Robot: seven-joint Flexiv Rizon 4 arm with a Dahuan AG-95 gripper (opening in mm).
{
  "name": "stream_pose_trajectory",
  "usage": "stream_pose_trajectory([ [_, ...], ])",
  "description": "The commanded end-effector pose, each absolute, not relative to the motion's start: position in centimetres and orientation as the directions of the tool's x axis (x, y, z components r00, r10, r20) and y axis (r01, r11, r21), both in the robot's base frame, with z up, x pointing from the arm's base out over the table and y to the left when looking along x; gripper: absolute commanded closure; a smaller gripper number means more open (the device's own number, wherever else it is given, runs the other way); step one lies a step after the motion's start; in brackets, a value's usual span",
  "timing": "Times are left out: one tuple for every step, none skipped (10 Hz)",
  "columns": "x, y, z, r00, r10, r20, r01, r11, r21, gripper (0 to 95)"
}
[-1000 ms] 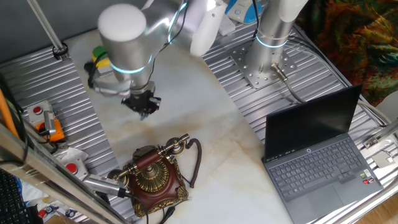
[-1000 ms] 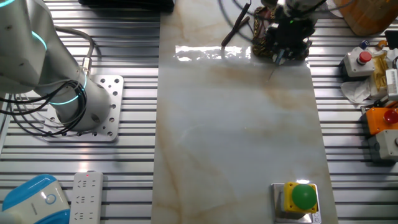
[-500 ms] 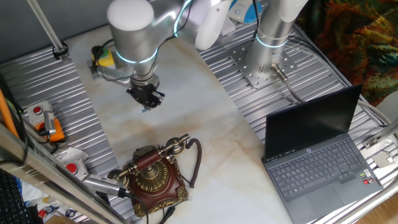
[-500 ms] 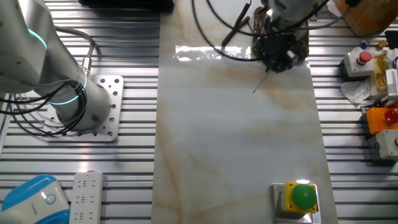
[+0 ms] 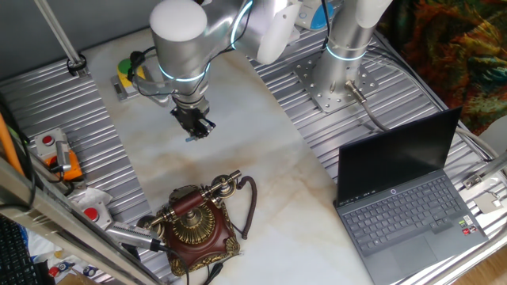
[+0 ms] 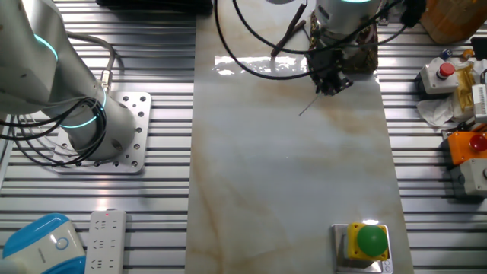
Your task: Dial a number on an old rotary phone
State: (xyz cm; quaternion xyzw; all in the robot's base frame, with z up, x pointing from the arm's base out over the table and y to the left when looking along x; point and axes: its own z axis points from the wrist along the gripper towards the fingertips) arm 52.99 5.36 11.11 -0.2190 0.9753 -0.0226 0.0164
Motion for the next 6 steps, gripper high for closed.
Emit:
stream_pose_trajectory([
  [52.52,5.51,10.87,-0.949,-0.313,-0.027,-0.313,0.95,-0.007,95.0],
  [52.49,5.53,10.86,-0.955,-0.295,-0.027,-0.296,0.955,0.007,95.0],
  [52.2,5.67,10.77,-0.967,-0.25,-0.036,-0.251,0.967,0.033,95.0],
  [51.9,5.83,10.67,-0.974,-0.223,-0.042,-0.225,0.973,0.053,95.0],
  [51.7,5.94,10.6,-0.976,-0.217,-0.031,-0.219,0.975,0.044,95.0],
  [51.53,6.03,10.55,-0.976,-0.217,-0.03,-0.218,0.975,0.044,95.0],
])
